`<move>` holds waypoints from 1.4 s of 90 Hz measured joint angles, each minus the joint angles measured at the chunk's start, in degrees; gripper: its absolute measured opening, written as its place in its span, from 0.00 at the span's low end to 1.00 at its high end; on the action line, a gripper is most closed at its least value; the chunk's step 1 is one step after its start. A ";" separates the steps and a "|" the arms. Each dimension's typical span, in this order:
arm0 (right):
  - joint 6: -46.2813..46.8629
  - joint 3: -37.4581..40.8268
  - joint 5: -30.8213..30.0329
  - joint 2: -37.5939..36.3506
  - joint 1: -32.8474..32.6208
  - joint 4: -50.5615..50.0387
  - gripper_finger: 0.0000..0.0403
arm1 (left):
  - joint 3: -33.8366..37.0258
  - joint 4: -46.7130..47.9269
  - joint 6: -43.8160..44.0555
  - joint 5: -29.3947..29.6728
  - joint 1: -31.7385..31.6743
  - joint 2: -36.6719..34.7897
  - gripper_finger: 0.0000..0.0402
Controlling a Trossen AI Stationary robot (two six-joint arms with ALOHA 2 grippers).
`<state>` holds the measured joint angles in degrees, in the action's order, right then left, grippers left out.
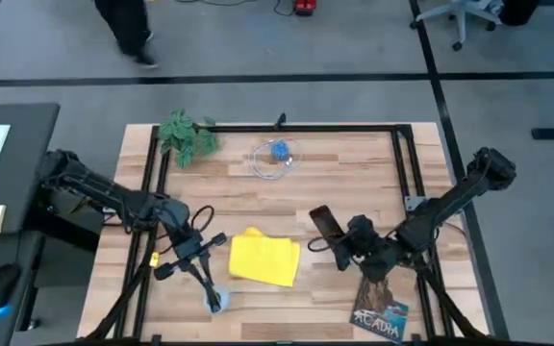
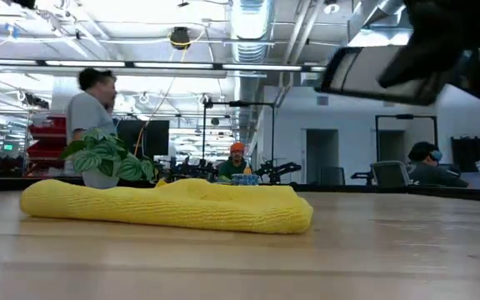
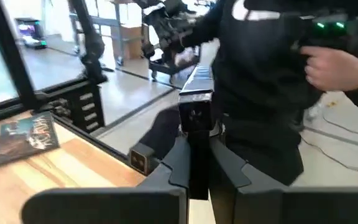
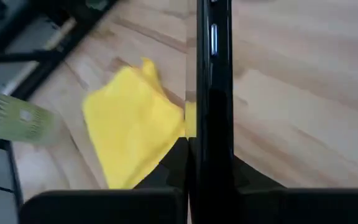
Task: Apply microfiber cloth
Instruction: Spray the cellphone with the cleaning bottle
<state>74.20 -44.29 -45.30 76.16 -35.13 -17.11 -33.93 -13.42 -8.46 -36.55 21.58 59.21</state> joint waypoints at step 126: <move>-9.99 0.00 1.88 0.00 6.05 10.15 0.03 | 0.02 18.03 3.72 7.05 -5.67 1.16 0.34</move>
<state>64.21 -44.29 -43.42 76.16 -29.08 -6.96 -33.91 4.61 -4.74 -29.50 15.92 60.37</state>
